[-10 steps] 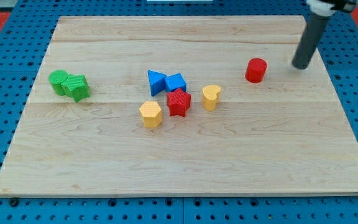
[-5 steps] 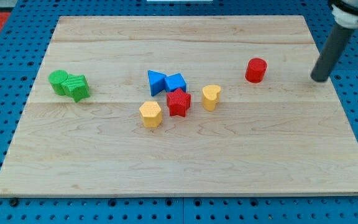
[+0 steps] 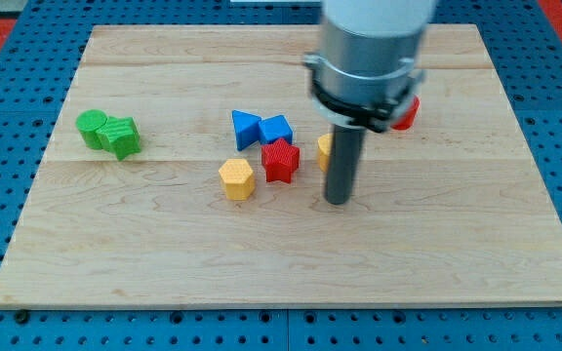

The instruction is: Push the red star below the red circle

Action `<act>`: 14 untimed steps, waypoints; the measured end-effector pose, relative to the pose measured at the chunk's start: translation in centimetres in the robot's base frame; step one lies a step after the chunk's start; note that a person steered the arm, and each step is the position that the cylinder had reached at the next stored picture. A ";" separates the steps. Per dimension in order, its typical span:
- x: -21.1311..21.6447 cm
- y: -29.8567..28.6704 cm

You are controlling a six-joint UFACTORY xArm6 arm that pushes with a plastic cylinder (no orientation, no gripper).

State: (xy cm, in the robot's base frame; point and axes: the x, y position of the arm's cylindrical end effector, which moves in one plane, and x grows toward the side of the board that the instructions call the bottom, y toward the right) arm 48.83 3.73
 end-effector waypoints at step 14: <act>-7.3 2.2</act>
State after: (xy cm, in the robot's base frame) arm 41.56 5.98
